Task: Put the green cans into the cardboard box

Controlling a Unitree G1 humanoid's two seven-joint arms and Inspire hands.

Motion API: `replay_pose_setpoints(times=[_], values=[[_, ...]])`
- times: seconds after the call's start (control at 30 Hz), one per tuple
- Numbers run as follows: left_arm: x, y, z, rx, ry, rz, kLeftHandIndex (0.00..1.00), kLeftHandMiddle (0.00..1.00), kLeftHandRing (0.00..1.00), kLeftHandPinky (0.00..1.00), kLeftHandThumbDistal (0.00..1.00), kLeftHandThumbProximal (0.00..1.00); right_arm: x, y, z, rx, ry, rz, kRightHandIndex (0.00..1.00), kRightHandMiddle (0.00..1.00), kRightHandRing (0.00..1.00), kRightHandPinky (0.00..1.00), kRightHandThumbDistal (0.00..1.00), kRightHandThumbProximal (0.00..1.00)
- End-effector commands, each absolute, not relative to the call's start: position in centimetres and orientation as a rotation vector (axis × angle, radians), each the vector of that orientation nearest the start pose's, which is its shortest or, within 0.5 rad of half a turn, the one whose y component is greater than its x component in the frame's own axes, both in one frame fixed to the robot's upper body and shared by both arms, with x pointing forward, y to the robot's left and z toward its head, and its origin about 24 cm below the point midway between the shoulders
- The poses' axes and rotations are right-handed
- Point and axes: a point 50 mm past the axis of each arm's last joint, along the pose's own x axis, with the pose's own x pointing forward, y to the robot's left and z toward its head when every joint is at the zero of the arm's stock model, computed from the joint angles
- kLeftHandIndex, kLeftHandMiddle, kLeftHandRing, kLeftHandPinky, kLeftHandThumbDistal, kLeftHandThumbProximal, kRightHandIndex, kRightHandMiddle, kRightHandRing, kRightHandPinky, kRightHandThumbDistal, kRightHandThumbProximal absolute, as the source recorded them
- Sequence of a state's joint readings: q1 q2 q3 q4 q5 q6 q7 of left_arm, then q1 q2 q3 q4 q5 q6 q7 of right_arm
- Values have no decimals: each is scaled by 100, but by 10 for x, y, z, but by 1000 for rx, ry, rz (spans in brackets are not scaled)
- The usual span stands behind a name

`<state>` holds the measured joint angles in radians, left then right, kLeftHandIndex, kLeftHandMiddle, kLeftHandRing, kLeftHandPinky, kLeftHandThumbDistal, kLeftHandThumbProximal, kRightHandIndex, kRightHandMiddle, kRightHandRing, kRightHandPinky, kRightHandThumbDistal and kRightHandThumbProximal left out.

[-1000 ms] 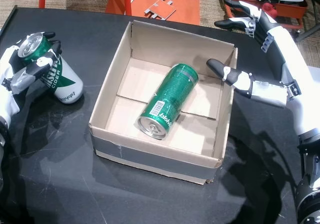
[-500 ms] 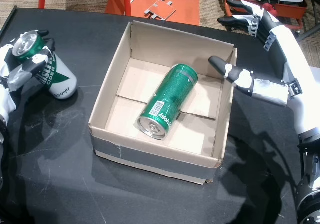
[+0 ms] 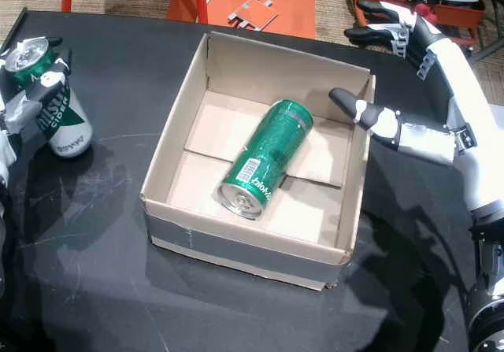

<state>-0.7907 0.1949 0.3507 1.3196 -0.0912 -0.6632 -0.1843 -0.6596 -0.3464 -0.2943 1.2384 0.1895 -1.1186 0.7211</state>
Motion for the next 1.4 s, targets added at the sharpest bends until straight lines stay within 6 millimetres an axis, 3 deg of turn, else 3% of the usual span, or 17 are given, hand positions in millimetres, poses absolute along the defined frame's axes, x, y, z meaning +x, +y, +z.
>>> replay_pose_setpoints(times=[0.0,0.1,0.17,0.23,0.33,0.43,0.53,0.6,0.7,0.8,0.83,0.87,0.97,1.1,1.27,1.3,1.37], values=[[368,199,80,-77,-259,37,50,39,35,37,14,0,318,-241,86,-301,-524,333,80,68,68,80,96,53],[372,192,98,-105,-360,3,47,38,34,36,14,0,318,-241,85,-297,-512,334,79,67,68,80,97,54],[374,189,113,-104,-443,-40,45,37,35,37,4,0,319,-239,84,-288,-502,334,79,67,68,80,97,53],[375,185,131,-67,-551,-80,34,29,34,36,4,0,320,-237,83,-282,-498,337,79,67,68,80,97,54],[375,178,159,19,-692,-145,42,32,32,37,14,0,321,-233,82,-275,-501,339,77,67,67,79,94,54],[377,166,190,88,-819,-231,31,26,31,35,28,0,322,-228,81,-266,-502,340,77,68,67,79,92,54],[374,152,217,202,-940,-315,28,26,31,35,21,0,324,-223,82,-264,-514,334,76,68,67,78,90,52],[373,142,230,270,-996,-363,27,26,30,34,26,0,325,-220,83,-266,-520,331,76,68,69,80,88,51],[368,127,247,431,-1091,-410,21,22,28,33,30,16,327,-218,83,-263,-508,331,77,69,70,80,90,51],[361,109,258,615,-1175,-520,24,24,30,34,32,0,329,-216,83,-258,-511,325,77,69,70,80,90,50],[359,101,260,685,-1200,-569,26,25,30,33,48,0,329,-217,84,-250,-519,310,78,70,71,80,91,50],[358,96,260,742,-1211,-603,28,27,31,32,54,0,329,-217,85,-243,-527,295,79,71,71,80,90,50],[356,74,256,1094,-1283,-684,28,28,32,34,51,0,327,-225,89,-198,-568,226,89,74,72,82,86,45],[367,48,226,1579,-1403,-724,32,32,33,33,51,0,321,-239,98,-193,-651,105,90,75,72,83,87,48],[369,38,194,1691,-1442,-782,40,36,36,35,36,0,312,-257,102,-177,-716,-20,87,75,72,82,84,51],[368,36,188,1686,-1456,-787,40,35,36,35,39,0,309,-260,103,-177,-734,-42,87,76,73,82,82,51],[366,33,179,1684,-1460,-812,42,35,37,37,35,0,305,-265,103,-163,-766,-99,85,75,72,81,90,55]])
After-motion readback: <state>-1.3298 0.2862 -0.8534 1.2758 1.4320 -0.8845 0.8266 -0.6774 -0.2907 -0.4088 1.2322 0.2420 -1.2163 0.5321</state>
